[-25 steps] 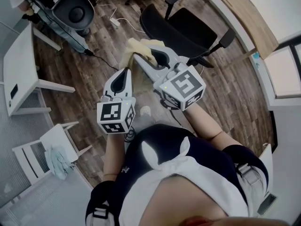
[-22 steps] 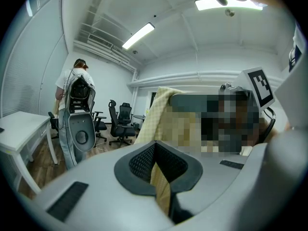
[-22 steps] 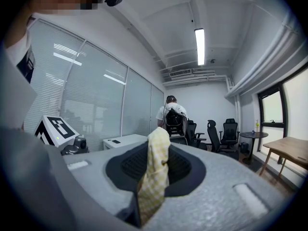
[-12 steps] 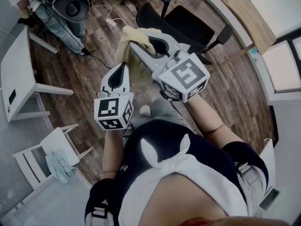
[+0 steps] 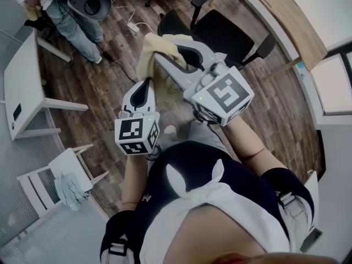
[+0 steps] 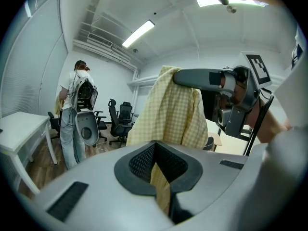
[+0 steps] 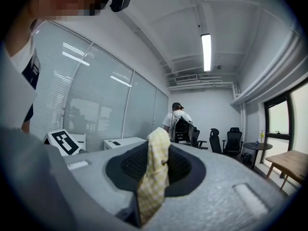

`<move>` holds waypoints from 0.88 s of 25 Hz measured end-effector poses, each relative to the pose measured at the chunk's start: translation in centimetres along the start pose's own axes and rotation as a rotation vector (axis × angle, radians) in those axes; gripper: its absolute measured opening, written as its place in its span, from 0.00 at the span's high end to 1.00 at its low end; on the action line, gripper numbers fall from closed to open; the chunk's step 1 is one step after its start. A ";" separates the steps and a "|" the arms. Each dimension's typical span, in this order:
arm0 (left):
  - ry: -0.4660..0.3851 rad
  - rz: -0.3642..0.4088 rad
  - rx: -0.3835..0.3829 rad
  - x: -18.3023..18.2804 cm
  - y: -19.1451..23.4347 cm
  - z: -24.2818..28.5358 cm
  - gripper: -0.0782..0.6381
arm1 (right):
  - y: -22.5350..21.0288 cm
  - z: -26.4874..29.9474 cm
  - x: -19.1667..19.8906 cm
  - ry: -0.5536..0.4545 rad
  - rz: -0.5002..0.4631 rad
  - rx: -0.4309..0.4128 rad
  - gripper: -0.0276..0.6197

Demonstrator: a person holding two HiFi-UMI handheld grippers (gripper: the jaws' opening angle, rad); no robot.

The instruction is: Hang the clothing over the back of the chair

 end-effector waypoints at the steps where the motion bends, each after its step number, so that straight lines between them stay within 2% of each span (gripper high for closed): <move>1: 0.000 -0.001 0.000 -0.1 -0.3 0.3 0.88 | -0.4 0.0 -0.2 -0.001 -0.003 -0.008 0.84; 8: 0.004 -0.033 -0.044 0.4 -1.2 3.0 0.88 | -4.0 -0.7 -0.8 -0.022 -0.028 -0.036 0.84; 22: 0.012 -0.031 -0.063 0.0 -3.7 6.8 0.88 | -10.8 -2.9 -0.8 -0.043 0.000 -0.008 0.84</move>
Point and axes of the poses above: the fingertips, and each gripper's own axes: z forward along the fingers, y to its left, x out of its underside, the point moved 2 cm from there along -z, backward along the fingers, and after that the axes turned 4 degrees about x, right-handed, at the moved point
